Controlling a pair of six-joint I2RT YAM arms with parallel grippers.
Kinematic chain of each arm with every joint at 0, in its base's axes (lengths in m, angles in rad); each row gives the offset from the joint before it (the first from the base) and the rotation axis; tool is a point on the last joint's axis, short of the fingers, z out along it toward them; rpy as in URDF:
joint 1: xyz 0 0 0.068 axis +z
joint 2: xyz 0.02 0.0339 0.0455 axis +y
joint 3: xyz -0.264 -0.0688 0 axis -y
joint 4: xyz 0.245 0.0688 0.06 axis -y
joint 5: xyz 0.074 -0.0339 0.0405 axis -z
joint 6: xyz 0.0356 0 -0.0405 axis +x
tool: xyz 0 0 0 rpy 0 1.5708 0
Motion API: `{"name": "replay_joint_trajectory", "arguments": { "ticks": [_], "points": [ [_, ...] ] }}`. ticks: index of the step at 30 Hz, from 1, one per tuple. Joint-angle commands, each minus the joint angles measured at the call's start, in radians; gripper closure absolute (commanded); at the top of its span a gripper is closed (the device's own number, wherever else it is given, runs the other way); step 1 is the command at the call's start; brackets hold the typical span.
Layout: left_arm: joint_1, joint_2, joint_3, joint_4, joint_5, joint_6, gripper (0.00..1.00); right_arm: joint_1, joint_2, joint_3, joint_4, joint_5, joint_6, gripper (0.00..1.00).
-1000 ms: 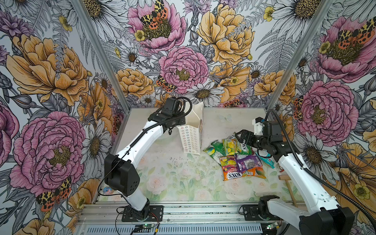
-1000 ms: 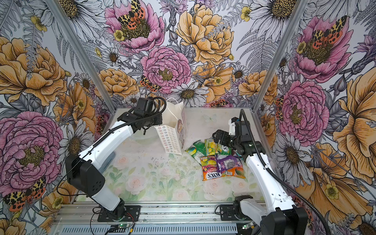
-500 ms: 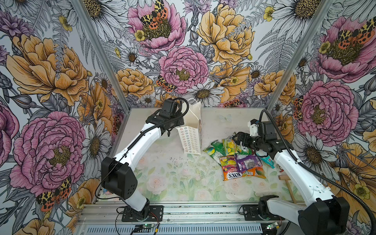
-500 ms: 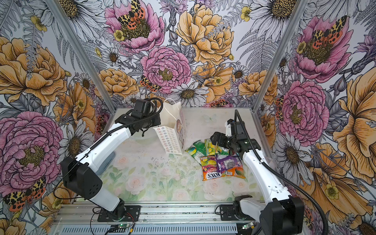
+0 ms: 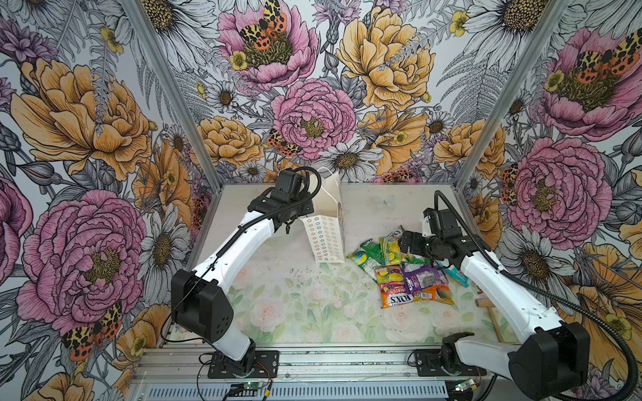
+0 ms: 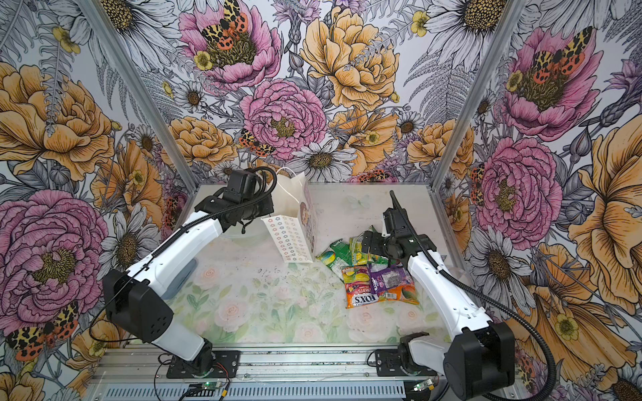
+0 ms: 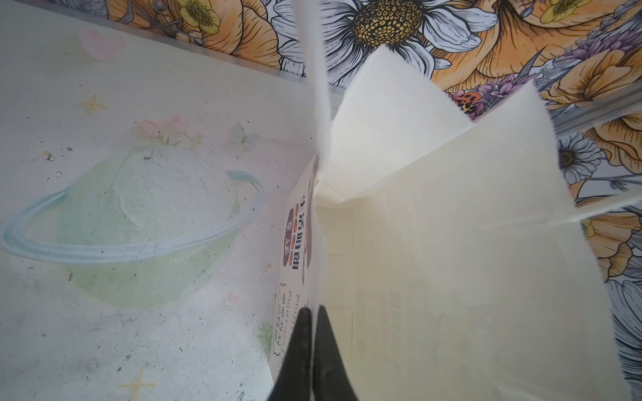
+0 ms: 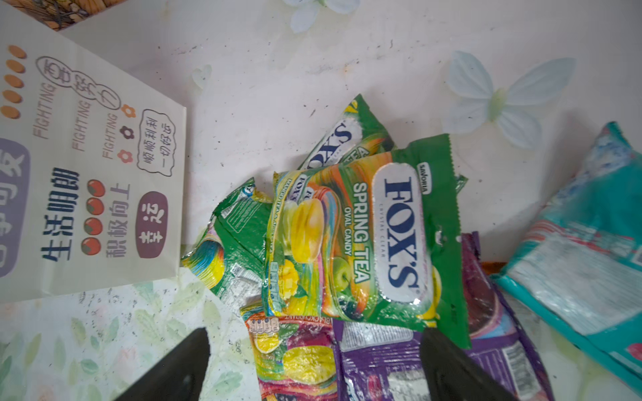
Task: Place the snacks into the paper bag
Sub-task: Rotate the paper bag at the center of the table, then pick up the snack.
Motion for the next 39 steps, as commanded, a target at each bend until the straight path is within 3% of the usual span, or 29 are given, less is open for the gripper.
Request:
{"name": "replay_joint_trajectory", "arguments": {
  "ticks": [1, 24, 39],
  "points": [
    [-0.007, -0.035, -0.018, 0.008, 0.018, -0.022, 1.00, 0.002, 0.004, 0.037, -0.052, 0.137, -0.001, 0.01],
    [-0.016, -0.022, -0.014, 0.009, 0.025, -0.019, 1.00, -0.001, 0.213, 0.083, -0.076, 0.202, 0.021, 0.00],
    [-0.019, -0.030, -0.021, 0.009, 0.029, -0.015, 1.00, -0.053, 0.310, 0.103, -0.021, 0.108, -0.071, 0.00]
  ]
}}
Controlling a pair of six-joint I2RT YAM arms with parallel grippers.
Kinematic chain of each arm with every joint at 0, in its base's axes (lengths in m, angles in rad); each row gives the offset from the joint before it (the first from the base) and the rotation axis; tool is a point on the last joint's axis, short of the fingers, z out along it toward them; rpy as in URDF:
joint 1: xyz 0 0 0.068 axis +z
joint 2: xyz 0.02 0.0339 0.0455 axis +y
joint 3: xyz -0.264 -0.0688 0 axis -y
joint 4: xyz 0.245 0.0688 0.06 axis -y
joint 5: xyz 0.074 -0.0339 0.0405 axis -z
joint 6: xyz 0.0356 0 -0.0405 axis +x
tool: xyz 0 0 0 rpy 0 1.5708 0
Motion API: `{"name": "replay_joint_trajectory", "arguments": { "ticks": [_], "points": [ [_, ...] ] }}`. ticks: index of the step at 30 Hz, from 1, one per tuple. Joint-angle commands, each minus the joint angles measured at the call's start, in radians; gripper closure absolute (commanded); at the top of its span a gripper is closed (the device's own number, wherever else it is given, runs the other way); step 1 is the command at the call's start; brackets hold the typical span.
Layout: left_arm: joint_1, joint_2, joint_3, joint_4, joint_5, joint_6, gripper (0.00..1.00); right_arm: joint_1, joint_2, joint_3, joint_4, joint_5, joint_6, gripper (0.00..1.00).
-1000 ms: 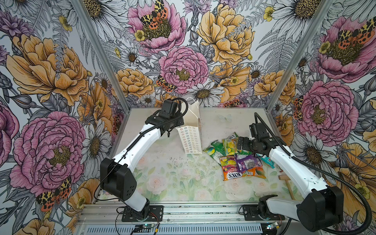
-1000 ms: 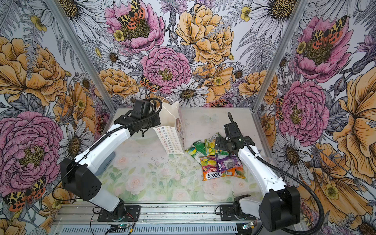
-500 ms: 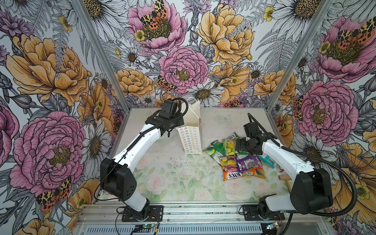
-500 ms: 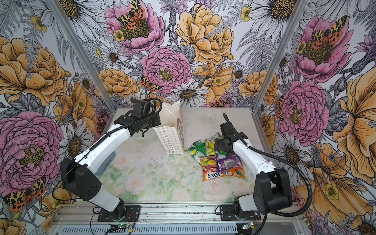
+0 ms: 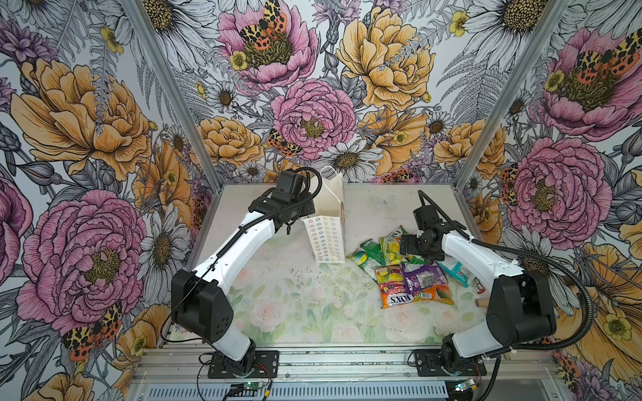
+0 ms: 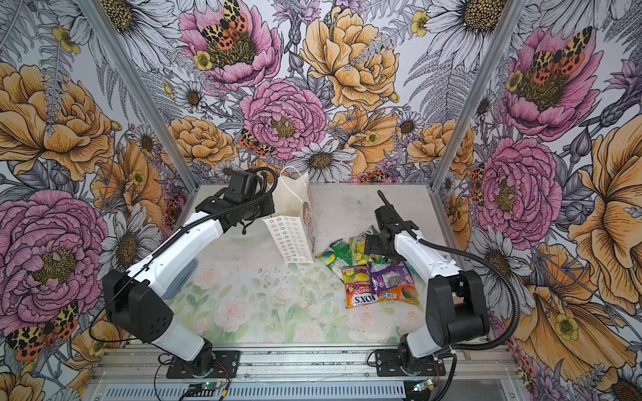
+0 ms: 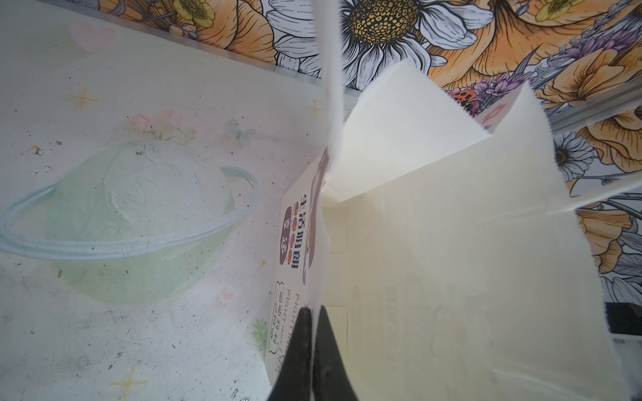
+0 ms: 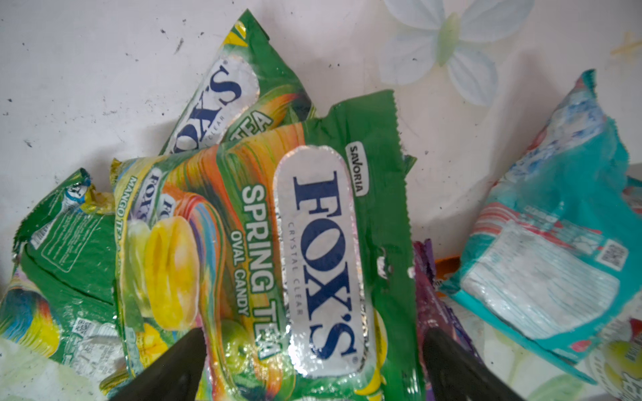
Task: Place the snacks into the paper bag
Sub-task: Pick up the snack.
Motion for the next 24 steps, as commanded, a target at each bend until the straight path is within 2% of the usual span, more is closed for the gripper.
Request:
{"name": "replay_joint_trajectory", "arguments": {
  "ticks": [1, 7, 14, 24],
  "points": [
    [-0.005, -0.028, -0.017, 0.008, 0.021, -0.003, 1.00, -0.021, 0.006, 0.024, 0.026, -0.018, -0.037, 0.00],
    [-0.007, -0.026, -0.019, 0.008, 0.020, -0.001, 1.00, -0.051, 0.022, 0.019, 0.031, -0.051, -0.056, 0.00],
    [-0.014, -0.030, -0.017, 0.008, 0.020, -0.003, 1.00, -0.052, 0.043, 0.000, 0.086, -0.173, -0.074, 0.00],
    [-0.016, -0.031, -0.026, 0.008, 0.018, -0.003, 1.00, -0.052, 0.044, -0.035, 0.151, -0.245, -0.074, 0.09]
  ]
}}
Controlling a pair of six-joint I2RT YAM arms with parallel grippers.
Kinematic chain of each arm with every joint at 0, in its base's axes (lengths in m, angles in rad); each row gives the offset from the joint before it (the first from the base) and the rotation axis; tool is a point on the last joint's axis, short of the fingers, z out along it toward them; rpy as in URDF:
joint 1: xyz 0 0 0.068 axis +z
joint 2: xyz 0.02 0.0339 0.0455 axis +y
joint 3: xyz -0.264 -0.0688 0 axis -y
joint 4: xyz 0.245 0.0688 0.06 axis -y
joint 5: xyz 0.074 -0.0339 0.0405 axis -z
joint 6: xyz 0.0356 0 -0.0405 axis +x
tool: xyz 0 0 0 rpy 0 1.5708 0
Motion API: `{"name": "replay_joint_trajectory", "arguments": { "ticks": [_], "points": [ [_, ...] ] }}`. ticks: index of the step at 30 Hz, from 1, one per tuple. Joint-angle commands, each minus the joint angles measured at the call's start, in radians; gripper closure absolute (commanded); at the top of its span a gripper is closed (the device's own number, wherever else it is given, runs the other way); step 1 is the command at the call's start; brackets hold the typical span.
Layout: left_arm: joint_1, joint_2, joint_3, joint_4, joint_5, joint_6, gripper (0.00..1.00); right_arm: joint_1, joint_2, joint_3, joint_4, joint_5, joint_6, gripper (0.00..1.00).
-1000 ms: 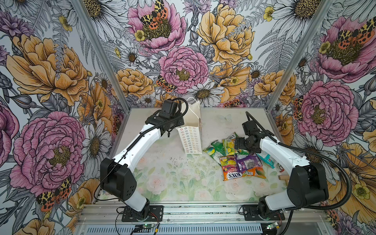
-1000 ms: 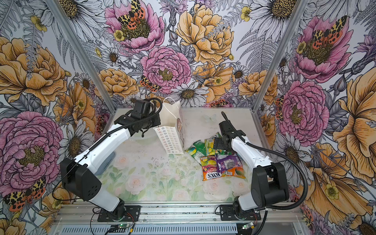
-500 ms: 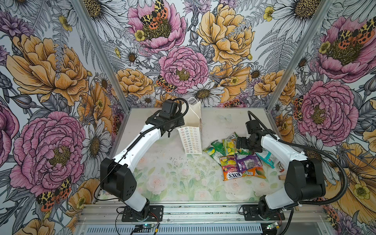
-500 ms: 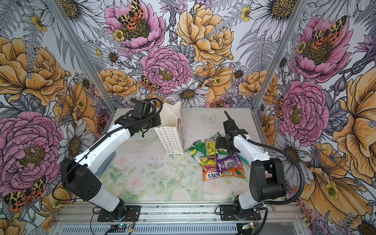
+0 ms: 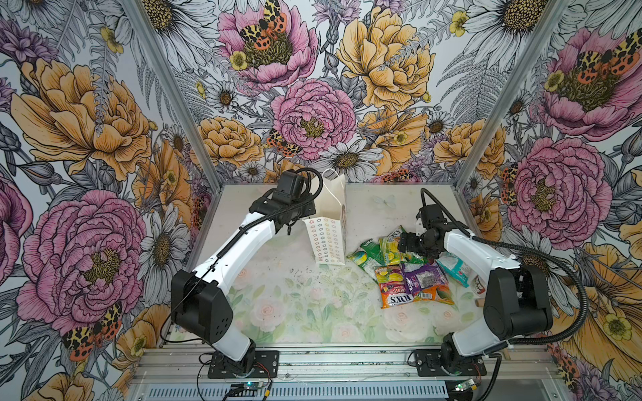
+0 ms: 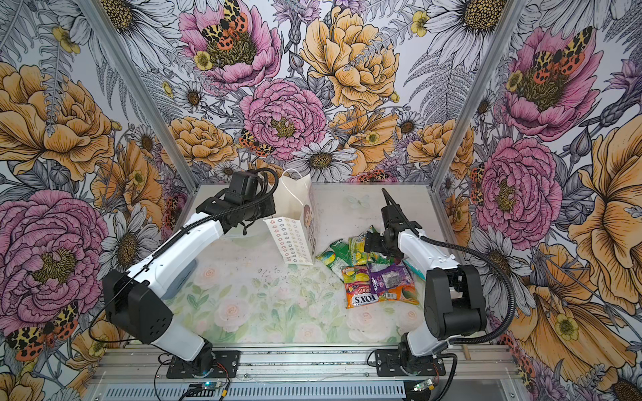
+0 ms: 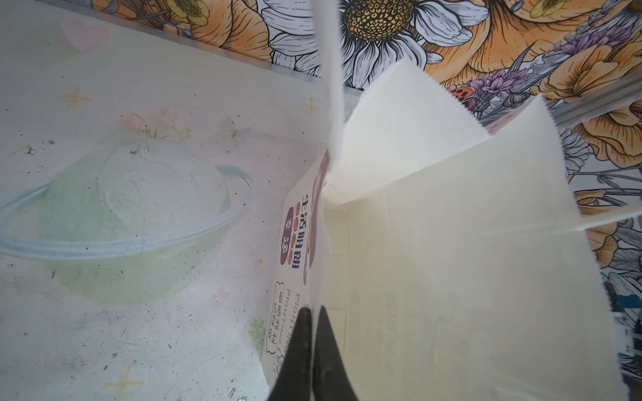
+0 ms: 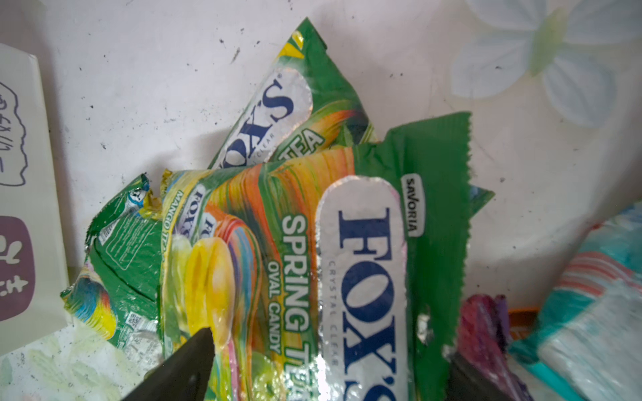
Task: Place the snacks into the paper bag
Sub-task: Pick up the snack.
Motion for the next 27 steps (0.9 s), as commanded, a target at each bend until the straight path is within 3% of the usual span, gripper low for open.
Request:
{"name": "replay_joint_trajectory", "arguments": {
  "ticks": [1, 18, 21, 27],
  "points": [
    [-0.008, -0.026, -0.020, 0.000, 0.015, -0.002, 1.00, 0.001, 0.006, -0.019, 0.046, -0.037, -0.006, 0.10],
    [-0.007, -0.017, -0.019, 0.000, 0.013, 0.002, 1.00, -0.003, -0.031, -0.071, 0.091, -0.050, 0.007, 0.31],
    [-0.006, -0.017, -0.020, 0.000, 0.012, 0.005, 1.00, -0.007, -0.046, -0.073, 0.089, -0.052, 0.007, 0.39],
    [-0.002, -0.020, -0.026, 0.000, 0.009, 0.005, 1.00, -0.021, -0.054, -0.076, 0.090, -0.077, 0.005, 0.67]
  ]
}}
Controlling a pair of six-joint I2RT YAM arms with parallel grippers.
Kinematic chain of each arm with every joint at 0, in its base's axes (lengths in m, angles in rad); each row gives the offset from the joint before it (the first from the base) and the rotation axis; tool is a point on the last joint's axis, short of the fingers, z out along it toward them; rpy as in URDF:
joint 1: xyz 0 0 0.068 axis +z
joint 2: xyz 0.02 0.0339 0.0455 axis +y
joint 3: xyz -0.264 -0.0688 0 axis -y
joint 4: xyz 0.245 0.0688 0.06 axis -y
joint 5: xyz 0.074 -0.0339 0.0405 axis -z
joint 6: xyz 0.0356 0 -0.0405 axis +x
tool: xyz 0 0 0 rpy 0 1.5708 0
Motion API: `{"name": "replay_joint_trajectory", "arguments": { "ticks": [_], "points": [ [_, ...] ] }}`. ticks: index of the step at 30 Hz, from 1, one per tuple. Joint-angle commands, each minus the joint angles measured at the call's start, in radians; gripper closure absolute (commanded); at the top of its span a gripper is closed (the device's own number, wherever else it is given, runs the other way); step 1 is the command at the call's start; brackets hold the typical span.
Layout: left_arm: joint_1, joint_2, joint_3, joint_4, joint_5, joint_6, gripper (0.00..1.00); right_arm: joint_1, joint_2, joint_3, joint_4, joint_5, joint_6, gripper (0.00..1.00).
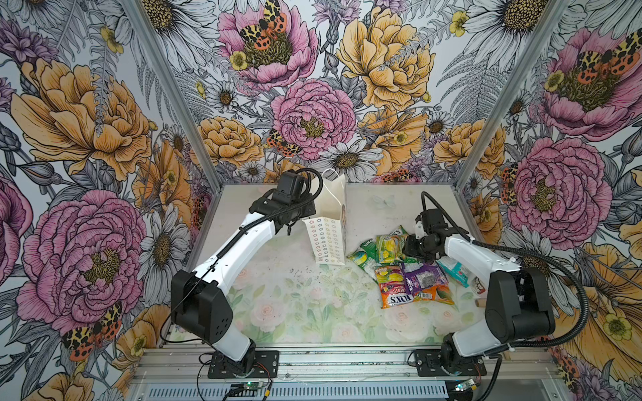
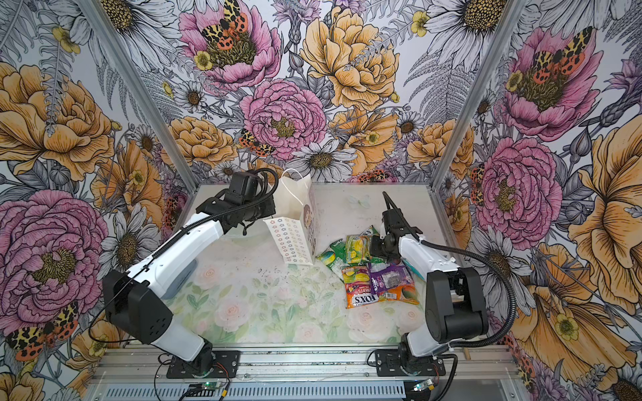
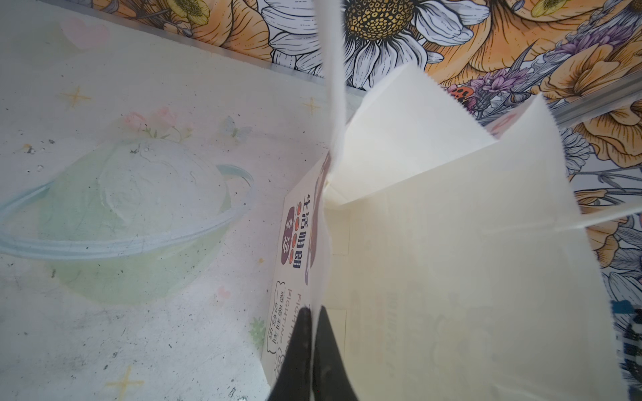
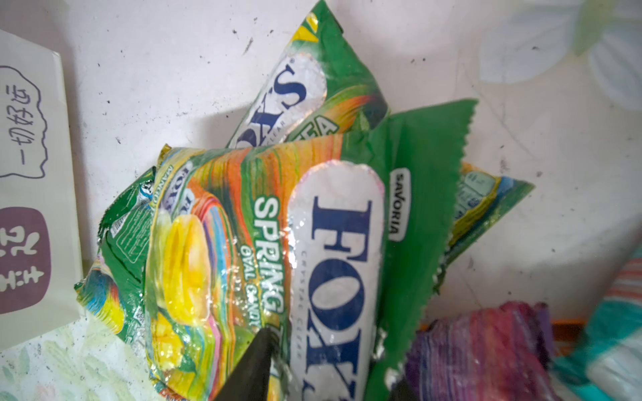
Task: Place the snacks into the paper bag
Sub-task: Pick up the snack.
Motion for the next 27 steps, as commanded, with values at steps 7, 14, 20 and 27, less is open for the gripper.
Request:
{"name": "replay_joint_trajectory", "arguments": {
  "ticks": [7, 14, 20, 27],
  "points": [
    [-0.002, -0.026, -0.022, 0.000, 0.012, -0.006, 1.00, -0.015, -0.047, -0.003, 0.017, -0.047, 0.004, 1.00],
    [-0.002, -0.044, -0.034, 0.020, -0.003, -0.026, 1.00, -0.022, -0.096, -0.001, 0.017, -0.071, 0.006, 1.00],
    [-0.013, -0.060, -0.048, 0.033, -0.036, -0.036, 1.00, -0.025, -0.143, 0.012, 0.017, -0.103, 0.010, 1.00],
    [-0.035, -0.067, -0.046, 0.035, -0.086, -0.034, 1.00, -0.028, -0.189, 0.034, 0.018, -0.167, 0.008, 1.00]
  ]
}}
